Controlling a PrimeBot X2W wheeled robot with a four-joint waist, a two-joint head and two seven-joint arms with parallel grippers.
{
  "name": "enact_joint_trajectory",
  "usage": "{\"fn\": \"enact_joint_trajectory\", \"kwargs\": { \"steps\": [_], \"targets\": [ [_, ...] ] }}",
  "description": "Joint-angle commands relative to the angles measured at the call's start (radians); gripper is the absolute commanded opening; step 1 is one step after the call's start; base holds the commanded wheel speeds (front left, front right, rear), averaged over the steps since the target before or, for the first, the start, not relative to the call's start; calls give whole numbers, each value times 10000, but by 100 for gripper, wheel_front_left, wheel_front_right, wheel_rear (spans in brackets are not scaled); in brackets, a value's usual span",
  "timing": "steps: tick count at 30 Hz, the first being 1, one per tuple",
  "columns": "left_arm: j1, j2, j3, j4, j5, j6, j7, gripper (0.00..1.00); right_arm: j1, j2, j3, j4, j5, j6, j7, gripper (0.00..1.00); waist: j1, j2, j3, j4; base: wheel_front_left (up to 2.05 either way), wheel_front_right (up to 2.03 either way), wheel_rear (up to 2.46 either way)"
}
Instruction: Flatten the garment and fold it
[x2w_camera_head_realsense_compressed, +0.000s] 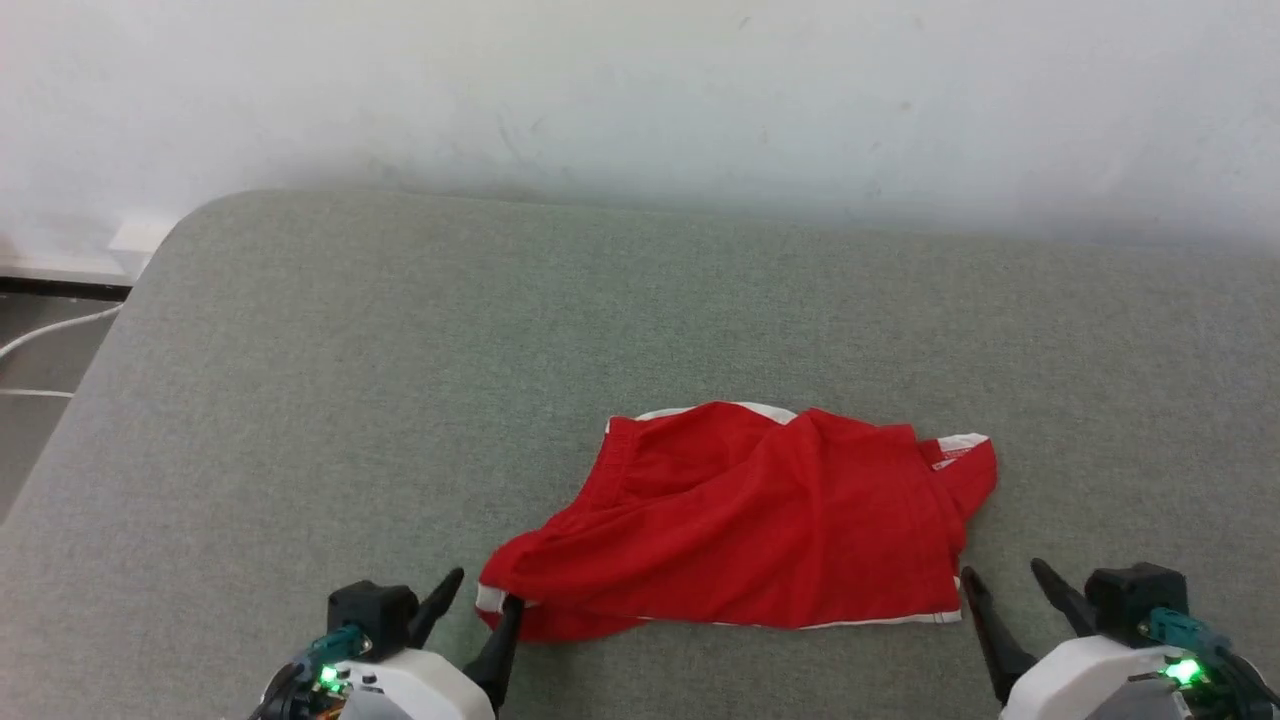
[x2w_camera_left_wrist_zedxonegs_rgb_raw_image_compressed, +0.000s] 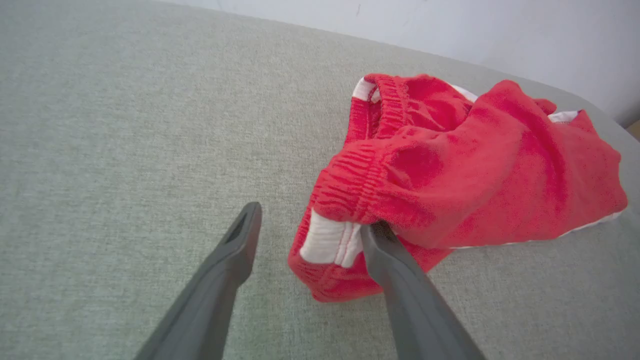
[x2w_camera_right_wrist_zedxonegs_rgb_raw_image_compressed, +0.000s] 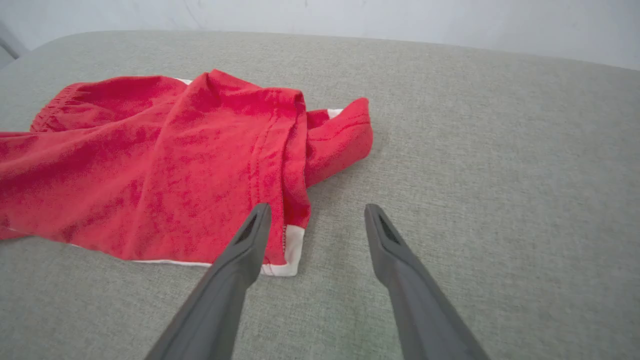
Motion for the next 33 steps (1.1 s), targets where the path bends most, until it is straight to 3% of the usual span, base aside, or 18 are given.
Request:
{"fn": "enact_joint_trajectory", "kwargs": {
  "steps": [1, 6, 12, 18, 29, 30, 31, 32, 33],
  "targets": [
    [-175, -66, 135, 51, 110, 78, -521, 100, 135, -150, 278, -198, 175, -21, 158, 100, 0, 0, -111, 118, 0, 0, 0],
    [-26, -210, 587, -145, 306, 341, -1805, 100, 356, -583, 1010, -605, 581, -21, 723, 100, 0, 0, -316, 318, 0, 0, 0],
    [257, -563, 1388, -941, 1034, 643, -2067, 100, 148, -1314, 1815, -397, 710, -21, 1487, 100, 0, 0, -341, 617, 0, 0, 0],
    [600, -983, 1897, -1401, 2040, 454, -2073, 100, -509, -1880, 2418, 245, 763, -21, 1877, 100, 0, 0, -185, 864, 0, 0, 0],
    [641, -1514, 2389, -1164, 2716, -51, -2075, 100, -1180, -2018, 2843, 1318, 1030, -21, 2148, 100, 0, 0, 86, 1156, 0, 0, 0],
    [647, -1540, 2438, -1108, 2761, -99, -2075, 100, -1193, -2038, 2908, 1379, 1100, -21, 2189, 45, 0, 0, 85, 1151, 0, 0, 0],
    [655, -1566, 2489, -1057, 2804, -141, -2075, 100, -1194, -2071, 2961, 1421, 1147, -21, 2234, 9, 0, 0, 74, 1135, 0, 0, 0],
    [672, -1595, 2542, -1010, 2843, -179, -2075, 100, -1187, -2112, 3009, 1434, 1193, -21, 2260, 0, 0, 0, 51, 1108, 0, 0, 0],
    [698, -1628, 2577, -957, 2885, -212, -2075, 100, -1161, -2156, 3024, 1431, 1263, -21, 2299, 0, 0, 0, 14, 1073, 0, 0, 0]
  ]
}}
